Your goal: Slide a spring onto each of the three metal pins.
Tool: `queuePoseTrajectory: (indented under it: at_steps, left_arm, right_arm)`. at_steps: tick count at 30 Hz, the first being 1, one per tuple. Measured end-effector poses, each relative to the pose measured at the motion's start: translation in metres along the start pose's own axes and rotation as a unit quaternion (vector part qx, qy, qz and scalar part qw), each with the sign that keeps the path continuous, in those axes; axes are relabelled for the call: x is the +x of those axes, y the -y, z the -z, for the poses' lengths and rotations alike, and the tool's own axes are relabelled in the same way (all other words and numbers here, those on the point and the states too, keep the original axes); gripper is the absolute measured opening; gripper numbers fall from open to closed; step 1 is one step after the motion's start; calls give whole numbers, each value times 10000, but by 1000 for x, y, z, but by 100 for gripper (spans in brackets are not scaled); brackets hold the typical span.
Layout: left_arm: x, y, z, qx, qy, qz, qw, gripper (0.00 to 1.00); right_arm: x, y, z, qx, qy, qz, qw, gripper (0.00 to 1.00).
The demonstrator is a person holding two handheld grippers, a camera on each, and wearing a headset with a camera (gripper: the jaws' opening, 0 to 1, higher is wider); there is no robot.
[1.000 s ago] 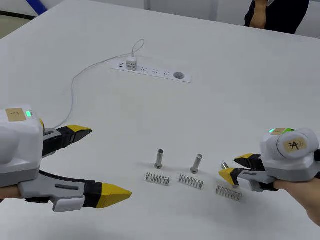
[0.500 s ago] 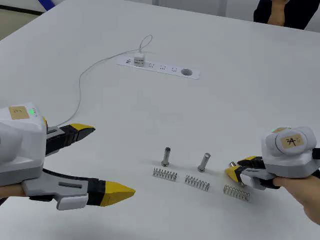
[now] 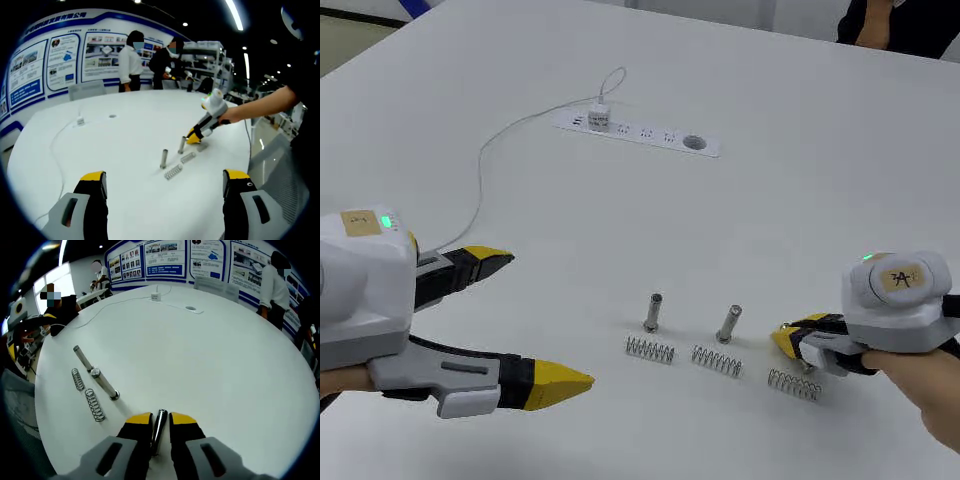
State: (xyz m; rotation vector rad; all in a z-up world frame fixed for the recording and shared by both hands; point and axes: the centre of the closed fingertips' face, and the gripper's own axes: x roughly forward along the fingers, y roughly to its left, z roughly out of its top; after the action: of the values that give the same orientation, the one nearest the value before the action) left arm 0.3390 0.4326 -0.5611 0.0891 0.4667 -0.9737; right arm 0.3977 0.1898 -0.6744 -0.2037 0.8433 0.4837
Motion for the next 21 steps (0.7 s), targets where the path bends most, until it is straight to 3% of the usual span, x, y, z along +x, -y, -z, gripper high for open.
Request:
queuePoseTrajectory:
  at_steps: [8, 14, 21]
  left_arm:
    - [-1, 0, 0, -3, 2, -5, 10000, 98]
    - [-1, 1, -2, 12, 23, -1, 10000, 98]
    - [-2, 3, -5, 39, 56, 6, 10000, 98]
  right_arm:
    - [2, 2, 0, 182, -106, 65, 9998, 9]
    - [3, 2, 0, 223, -338, 79, 9991, 8]
    - [3, 3, 0, 374, -338, 126, 9987, 7]
